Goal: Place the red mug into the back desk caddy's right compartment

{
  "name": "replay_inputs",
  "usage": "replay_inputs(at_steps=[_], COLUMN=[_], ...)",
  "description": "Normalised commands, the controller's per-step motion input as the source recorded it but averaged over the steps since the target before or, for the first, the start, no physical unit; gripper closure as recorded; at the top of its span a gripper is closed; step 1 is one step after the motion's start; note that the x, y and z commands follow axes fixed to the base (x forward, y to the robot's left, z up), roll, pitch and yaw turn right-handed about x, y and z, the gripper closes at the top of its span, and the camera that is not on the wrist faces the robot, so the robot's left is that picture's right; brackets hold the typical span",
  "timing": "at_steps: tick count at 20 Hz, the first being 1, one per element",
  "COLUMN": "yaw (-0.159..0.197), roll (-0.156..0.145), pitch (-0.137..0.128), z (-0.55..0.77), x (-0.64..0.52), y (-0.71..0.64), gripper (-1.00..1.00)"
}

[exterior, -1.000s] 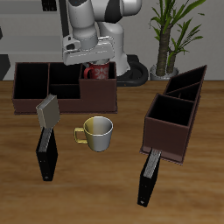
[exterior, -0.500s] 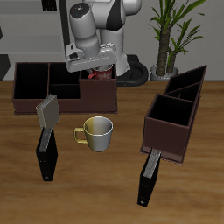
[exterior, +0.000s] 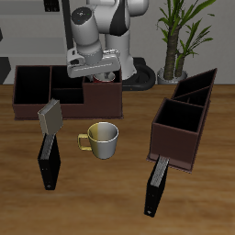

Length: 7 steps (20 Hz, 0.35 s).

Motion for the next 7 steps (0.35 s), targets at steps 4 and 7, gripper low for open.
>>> replay_inputs(at_steps=[4, 7], yaw=[-0.002, -0.057], roll=[0.0, -0.021], pitch=[-0.005, -0.079], z=[0.05, 0.45], x=[0.06, 0.1], y=[-0.03, -0.15], gripper=[-1.0, -1.0])
